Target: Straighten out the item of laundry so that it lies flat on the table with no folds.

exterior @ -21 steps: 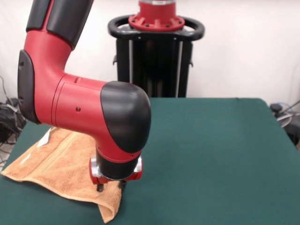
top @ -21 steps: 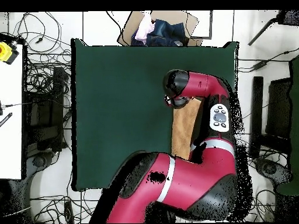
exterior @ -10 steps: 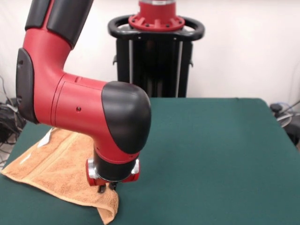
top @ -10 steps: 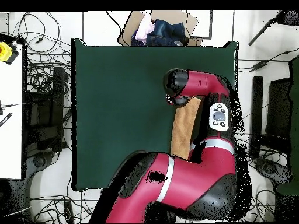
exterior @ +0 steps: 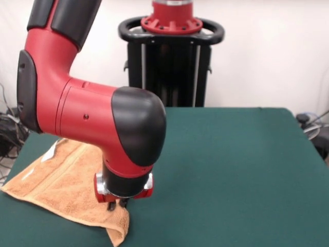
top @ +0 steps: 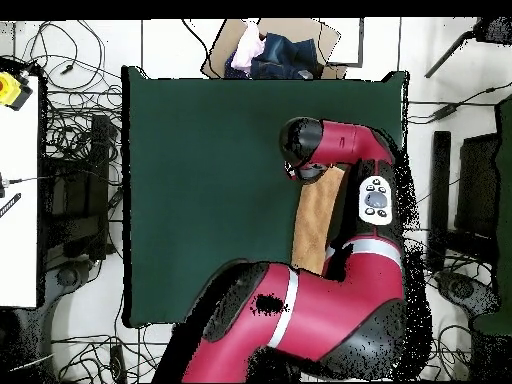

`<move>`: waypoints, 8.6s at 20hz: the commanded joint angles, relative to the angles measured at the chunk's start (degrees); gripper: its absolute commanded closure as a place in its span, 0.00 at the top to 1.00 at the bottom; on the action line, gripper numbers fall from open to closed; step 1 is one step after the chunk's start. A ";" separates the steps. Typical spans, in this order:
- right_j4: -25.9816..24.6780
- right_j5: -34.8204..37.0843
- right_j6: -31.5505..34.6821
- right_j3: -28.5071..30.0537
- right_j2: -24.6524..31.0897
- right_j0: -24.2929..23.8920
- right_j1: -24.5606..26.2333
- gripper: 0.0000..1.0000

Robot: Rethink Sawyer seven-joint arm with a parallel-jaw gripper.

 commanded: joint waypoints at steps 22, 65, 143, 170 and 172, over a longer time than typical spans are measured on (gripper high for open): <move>3.80 7.20 1.71 23.58 3.02 0.20 -31.30 0.00; 5.66 54.47 6.23 -13.83 4.35 0.68 -32.09 0.00; 5.12 -39.82 0.14 39.42 2.91 -6.24 -29.64 0.00; -12.51 -9.94 5.40 20.07 -20.95 11.47 -18.54 0.00; -12.45 -10.42 5.75 19.55 -20.60 10.90 -18.36 0.00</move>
